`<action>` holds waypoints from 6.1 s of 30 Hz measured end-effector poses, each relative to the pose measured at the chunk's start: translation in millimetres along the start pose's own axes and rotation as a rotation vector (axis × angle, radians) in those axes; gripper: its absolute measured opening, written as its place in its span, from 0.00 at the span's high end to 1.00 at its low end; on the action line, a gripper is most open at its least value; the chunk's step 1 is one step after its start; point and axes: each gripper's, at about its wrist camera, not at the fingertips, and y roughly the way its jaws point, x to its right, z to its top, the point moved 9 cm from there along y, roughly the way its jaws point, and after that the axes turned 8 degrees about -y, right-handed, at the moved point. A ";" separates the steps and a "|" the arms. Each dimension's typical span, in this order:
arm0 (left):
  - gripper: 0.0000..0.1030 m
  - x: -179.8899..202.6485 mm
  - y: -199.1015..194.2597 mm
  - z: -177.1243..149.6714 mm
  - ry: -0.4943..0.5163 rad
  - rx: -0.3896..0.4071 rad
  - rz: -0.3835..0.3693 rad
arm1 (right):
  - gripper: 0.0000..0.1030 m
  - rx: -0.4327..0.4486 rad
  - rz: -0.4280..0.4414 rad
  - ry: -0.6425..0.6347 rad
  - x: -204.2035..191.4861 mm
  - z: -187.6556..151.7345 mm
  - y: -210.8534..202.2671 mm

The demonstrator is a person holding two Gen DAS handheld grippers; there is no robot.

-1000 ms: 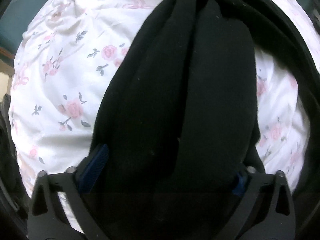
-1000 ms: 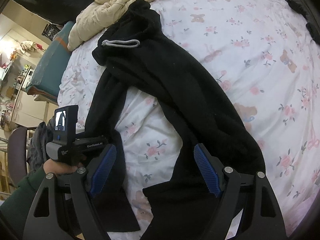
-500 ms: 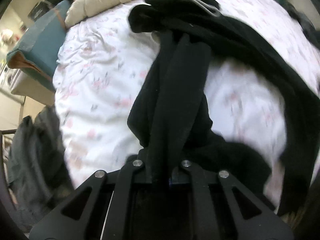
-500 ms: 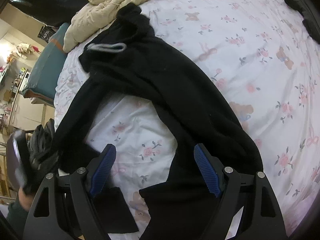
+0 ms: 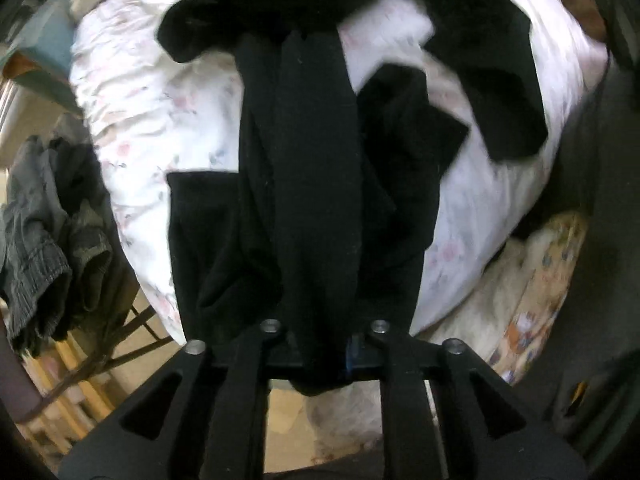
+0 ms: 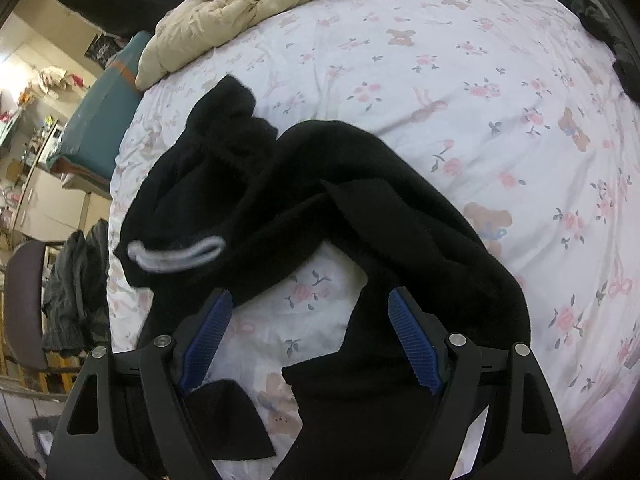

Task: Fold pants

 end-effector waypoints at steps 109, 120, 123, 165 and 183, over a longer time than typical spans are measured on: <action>0.08 -259.1 -7.8 451.4 -0.436 0.468 0.149 | 0.00 -0.047 -0.228 -0.222 -33.0 499.8 124.7; 0.08 -199.7 1.7 260.6 -0.602 0.295 0.002 | 0.00 -0.020 -0.260 -0.408 -45.5 367.1 51.6; 0.08 -187.4 -7.5 218.1 -0.652 0.274 -0.039 | 0.00 -0.019 -0.257 -0.365 -19.0 303.7 24.1; 0.08 -201.2 -9.0 30.8 -0.958 0.288 -0.140 | 0.96 -0.567 0.113 -0.443 -89.8 -275.7 -34.9; 0.38 -155.9 77.2 31.4 -0.661 0.055 -0.060 | 0.33 -0.198 0.067 -0.347 -61.6 -142.5 -5.6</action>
